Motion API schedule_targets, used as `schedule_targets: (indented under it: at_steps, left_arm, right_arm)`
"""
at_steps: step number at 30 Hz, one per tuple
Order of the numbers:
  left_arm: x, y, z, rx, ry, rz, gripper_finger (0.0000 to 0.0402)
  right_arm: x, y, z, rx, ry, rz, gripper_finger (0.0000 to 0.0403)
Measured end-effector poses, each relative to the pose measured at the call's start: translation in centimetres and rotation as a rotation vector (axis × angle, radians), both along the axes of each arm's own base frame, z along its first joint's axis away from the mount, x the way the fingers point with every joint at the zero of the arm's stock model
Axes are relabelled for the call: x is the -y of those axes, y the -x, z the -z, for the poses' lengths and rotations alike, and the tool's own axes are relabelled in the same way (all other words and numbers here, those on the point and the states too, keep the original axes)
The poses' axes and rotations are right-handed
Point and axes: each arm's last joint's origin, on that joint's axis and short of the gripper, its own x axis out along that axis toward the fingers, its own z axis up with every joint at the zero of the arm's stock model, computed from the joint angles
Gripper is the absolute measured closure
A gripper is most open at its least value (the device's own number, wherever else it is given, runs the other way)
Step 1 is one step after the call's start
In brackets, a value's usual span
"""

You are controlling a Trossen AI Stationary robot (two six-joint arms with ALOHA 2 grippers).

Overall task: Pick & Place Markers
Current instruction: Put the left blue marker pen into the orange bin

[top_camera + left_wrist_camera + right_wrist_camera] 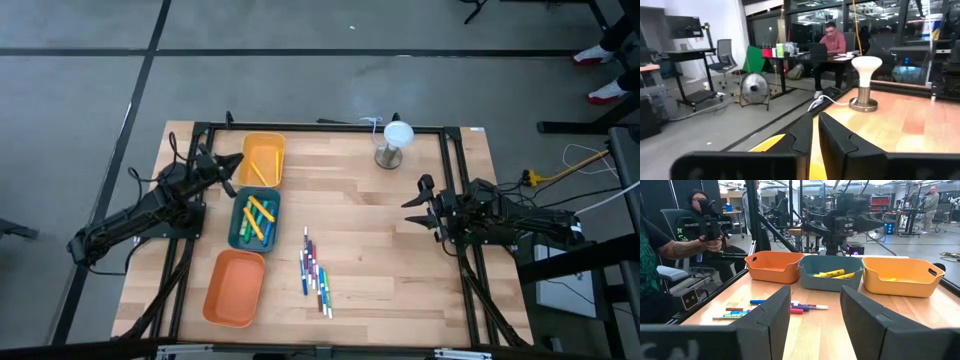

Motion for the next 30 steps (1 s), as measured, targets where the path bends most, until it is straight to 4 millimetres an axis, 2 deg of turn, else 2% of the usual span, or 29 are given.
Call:
schedule_targets:
  at_steps: [9,14,21,30]
  left_arm:
    - [0.6,-0.8,-2.8,-0.131,-0.037,0.121,0.0306]
    - [1.0,-2.1,-4.5,-0.158,-0.019,0.260,0.0290]
    - [2.0,-5.2,-6.5,-0.285,-0.069,0.399,0.0291]
    - [4.1,-10.4,-8.1,-0.453,-0.133,0.434,0.0300]
  right_arm:
    - [0.0,0.0,0.0,0.000,0.000,0.000,0.0233]
    - [0.0,0.0,0.0,0.000,0.000,0.000,0.0233]
    - [0.0,0.0,0.0,0.000,0.000,0.000,0.0233]
    - [0.0,0.0,0.0,0.000,0.000,0.000,0.0233]
